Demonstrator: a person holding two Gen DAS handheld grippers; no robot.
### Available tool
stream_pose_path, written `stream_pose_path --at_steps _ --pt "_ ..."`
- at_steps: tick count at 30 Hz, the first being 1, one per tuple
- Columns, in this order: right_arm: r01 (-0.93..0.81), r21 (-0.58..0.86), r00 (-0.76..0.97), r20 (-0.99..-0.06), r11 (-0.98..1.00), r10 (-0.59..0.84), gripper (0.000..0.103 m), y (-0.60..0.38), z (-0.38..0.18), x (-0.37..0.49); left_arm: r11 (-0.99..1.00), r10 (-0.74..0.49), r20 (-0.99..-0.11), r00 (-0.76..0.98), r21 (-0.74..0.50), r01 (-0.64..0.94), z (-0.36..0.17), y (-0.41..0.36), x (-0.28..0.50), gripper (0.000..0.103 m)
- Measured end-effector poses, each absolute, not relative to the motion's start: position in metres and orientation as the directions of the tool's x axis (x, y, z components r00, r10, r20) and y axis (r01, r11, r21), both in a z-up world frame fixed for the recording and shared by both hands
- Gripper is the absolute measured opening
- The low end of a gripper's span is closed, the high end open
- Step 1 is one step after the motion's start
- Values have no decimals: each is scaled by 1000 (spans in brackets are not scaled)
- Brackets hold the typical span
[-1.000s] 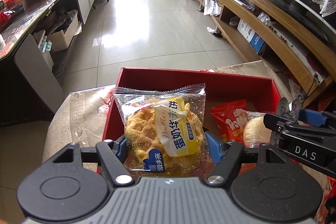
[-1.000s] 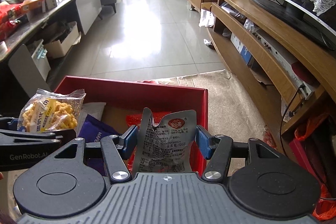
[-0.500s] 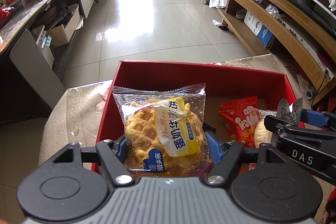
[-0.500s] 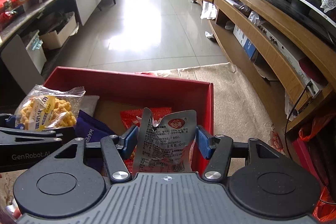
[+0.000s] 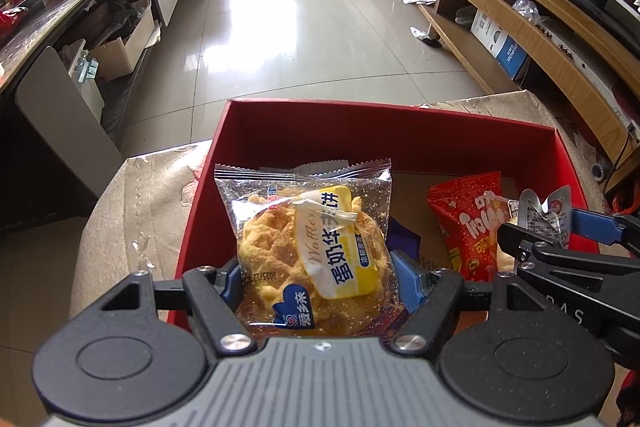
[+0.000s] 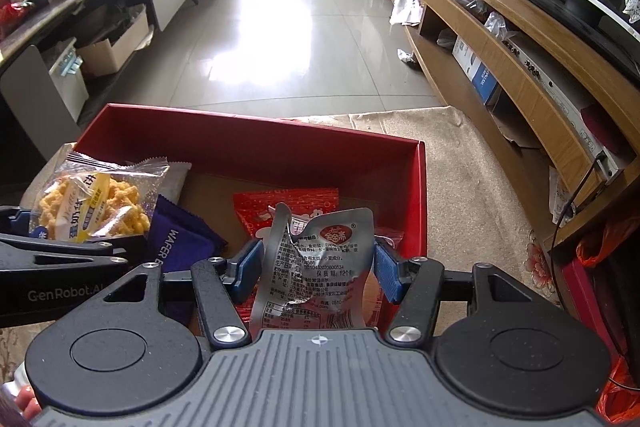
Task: Organize snacks
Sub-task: 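Lower both snacks into the red box and open both tools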
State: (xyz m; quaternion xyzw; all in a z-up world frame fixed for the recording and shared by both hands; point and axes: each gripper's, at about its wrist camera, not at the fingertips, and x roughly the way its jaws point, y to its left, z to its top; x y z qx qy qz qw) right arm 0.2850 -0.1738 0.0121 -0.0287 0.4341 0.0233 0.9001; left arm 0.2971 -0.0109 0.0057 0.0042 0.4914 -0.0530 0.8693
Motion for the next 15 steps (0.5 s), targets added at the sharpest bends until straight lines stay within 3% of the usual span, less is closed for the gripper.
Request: stream_pose_path --at_steps 15 --pt "-73 -55 627 -779 996 3 71 -170 6 288 994 -78 -859 506 -31 101 2 -14 297 68"
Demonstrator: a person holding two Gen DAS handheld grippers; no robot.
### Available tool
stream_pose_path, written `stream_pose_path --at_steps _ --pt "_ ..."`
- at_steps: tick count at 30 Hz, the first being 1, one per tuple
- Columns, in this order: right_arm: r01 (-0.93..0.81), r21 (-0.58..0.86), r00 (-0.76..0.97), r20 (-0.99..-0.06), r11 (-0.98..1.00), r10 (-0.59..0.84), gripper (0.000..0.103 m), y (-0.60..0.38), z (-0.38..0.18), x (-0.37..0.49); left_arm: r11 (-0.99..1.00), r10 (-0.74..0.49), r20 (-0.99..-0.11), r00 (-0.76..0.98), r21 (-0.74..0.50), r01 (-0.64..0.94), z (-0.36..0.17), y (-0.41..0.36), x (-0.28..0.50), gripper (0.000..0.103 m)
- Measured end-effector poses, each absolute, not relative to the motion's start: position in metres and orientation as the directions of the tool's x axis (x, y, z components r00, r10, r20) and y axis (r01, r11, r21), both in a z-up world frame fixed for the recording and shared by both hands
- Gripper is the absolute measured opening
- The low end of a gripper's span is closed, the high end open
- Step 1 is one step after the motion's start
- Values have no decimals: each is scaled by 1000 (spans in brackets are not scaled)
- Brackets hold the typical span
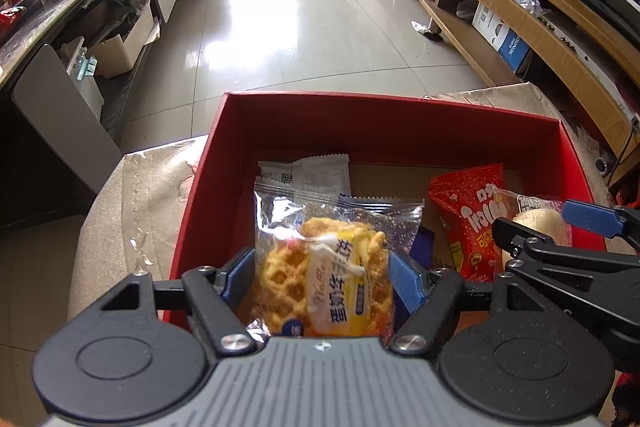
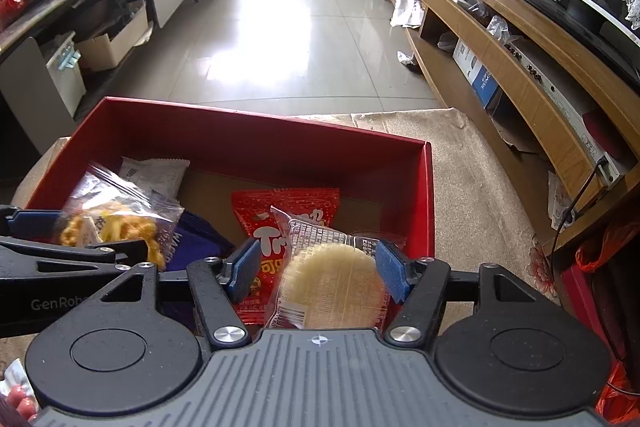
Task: Organize snacks
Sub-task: 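Lower both snacks into the red box and open both tools, then withdraw both tools from the red box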
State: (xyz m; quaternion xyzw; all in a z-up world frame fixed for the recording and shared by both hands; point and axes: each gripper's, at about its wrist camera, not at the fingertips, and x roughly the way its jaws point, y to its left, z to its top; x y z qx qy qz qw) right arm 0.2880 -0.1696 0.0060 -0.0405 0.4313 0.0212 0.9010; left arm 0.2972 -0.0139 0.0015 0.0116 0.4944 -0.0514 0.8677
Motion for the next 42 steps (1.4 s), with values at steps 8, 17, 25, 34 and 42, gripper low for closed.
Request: stream_pose_path --at_steps 8,17,25,34,42 --pt "-66 -66 640 -769 996 -9 74 -171 9 287 994 -77 -856 511 -29 102 5 -14 295 68" --pt "-46 -59 652 -758 997 -15 76 -177 15 287 994 -83 -848 524 -33 103 12 -13 292 68" --pt "-40 -64 676 -736 997 -20 77 -177 28 277 993 -104 -835 540 -57 104 24 -13 282 69" --pt "-27 -78 697 -716 997 -37 77 -180 45 249 990 -135 -822 554 -82 118 37 -13 257 69" --pt "-14 -72 662 -748 997 -45 78 -183 39 217 985 -167 -817 552 -114 130 43 -5 224 69"
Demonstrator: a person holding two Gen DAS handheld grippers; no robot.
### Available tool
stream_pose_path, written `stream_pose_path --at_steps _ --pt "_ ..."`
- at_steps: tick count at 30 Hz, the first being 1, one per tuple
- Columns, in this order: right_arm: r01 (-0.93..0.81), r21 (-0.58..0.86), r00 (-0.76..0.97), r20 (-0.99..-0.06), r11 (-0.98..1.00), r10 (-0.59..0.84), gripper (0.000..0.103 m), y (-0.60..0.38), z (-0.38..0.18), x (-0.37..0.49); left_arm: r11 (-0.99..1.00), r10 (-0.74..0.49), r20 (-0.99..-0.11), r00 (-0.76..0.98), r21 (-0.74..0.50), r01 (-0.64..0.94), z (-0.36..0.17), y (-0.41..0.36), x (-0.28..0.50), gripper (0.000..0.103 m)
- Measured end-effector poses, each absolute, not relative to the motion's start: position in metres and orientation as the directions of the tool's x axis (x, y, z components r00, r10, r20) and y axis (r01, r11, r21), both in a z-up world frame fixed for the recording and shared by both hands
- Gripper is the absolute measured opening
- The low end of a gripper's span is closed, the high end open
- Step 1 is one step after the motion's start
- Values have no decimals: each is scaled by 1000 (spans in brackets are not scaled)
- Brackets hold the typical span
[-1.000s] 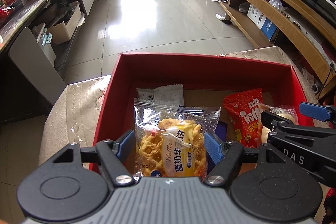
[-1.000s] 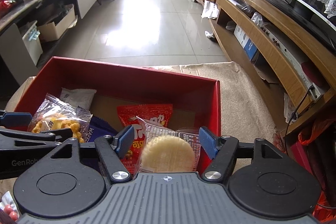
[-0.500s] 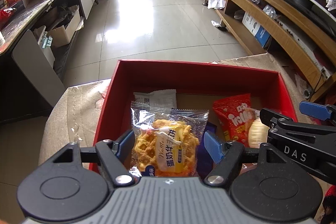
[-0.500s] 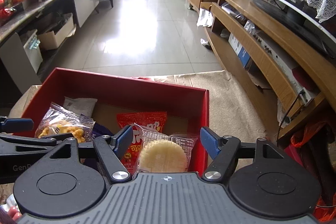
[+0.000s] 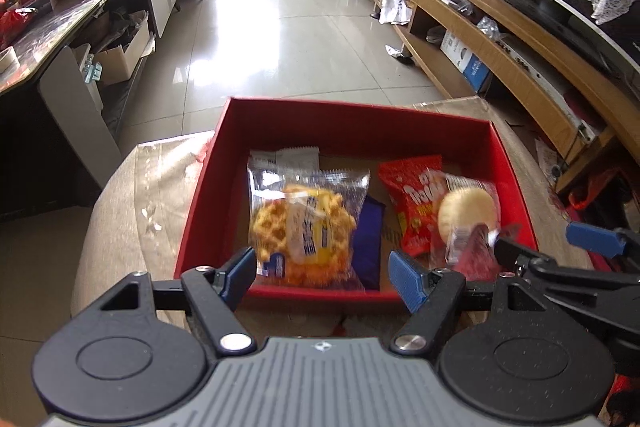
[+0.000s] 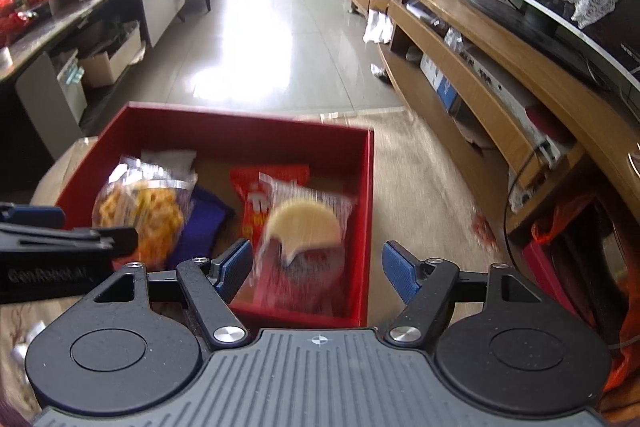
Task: Organize snacks
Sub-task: 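Withdraw both tools from the red box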
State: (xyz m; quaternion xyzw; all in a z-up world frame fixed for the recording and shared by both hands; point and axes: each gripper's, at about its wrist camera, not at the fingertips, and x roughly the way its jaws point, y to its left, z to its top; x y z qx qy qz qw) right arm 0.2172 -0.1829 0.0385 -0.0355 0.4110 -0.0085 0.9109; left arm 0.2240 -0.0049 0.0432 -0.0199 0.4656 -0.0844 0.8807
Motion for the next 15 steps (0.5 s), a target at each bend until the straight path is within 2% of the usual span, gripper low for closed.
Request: stream_pose_path --at_steps 15 --pt "-34 -36 546 -838 999 -11 72 -177 7 199 980 -184 -851 493 -120 158 27 -7 195 69"
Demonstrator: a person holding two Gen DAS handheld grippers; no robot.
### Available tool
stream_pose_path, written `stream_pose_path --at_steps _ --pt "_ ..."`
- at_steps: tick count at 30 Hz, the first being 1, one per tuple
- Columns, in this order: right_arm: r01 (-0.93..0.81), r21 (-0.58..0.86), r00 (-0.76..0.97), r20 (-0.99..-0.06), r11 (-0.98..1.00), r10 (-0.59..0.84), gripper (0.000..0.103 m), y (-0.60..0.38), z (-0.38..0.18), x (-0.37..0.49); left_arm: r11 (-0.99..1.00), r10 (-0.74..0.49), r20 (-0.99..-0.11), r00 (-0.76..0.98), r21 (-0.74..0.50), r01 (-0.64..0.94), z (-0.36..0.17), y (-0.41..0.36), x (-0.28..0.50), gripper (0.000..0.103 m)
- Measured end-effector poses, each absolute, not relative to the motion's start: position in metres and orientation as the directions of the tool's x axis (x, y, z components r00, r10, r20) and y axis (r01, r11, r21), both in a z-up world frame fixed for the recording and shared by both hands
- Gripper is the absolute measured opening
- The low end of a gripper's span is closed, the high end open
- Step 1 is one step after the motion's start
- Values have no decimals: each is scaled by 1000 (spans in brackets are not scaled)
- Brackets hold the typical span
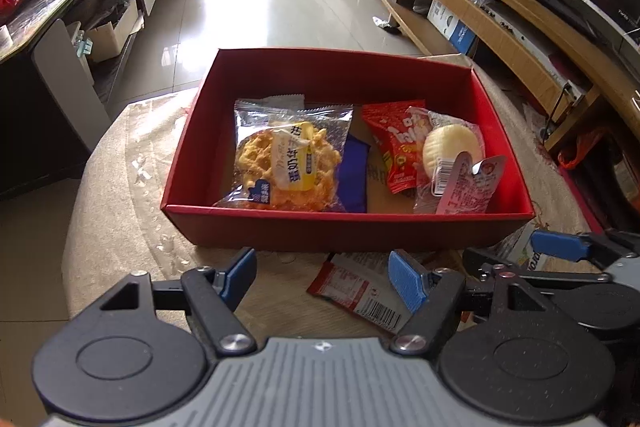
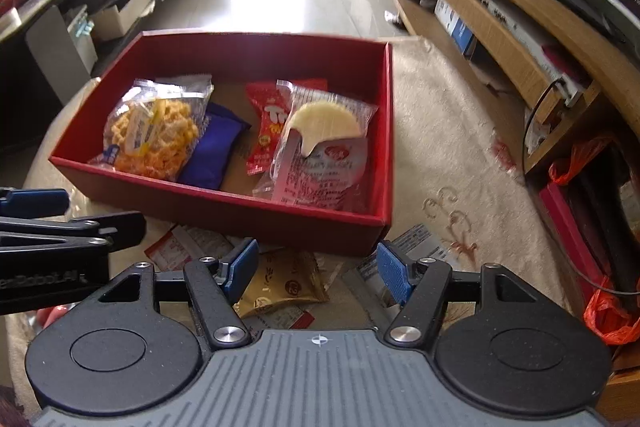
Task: Organize snacks
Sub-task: 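Withdraw both tools from the red box, then move the right tool to the gold foil sachet while the left tool approaches the white-red strip packet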
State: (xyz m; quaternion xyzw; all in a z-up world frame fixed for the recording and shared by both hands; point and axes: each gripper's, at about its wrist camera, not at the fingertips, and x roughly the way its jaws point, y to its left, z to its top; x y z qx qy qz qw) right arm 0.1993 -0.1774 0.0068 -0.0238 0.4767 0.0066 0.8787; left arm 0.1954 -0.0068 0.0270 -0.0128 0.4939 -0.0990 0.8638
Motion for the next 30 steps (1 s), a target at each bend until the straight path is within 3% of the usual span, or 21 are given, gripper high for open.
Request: stream_pose_path --at_steps 12,15,22,28,30 --pt "142 6 488 -871 990 -65 73 -169 -35 226 981 -181 -853 489 -126 145 25 12 198 69" --pt "149 -41 469 -877 988 -107 77 -167 -48 226 981 -185 -852 489 -129 147 26 15 197 69" --pt "107 -88 450 -884 990 -127 73 -180 -45 196 975 -200 -856 477 -124 185 24 6 192 69" --pt "36 -101 421 -901 994 -107 52 -188 -41 164 964 -236 -875 422 -158 212 16 -8 190 69" --pt "7 -120 418 -902 993 -112 50 -187 -41 155 963 -238 -883 405 -162 213 12 -13 190 70"
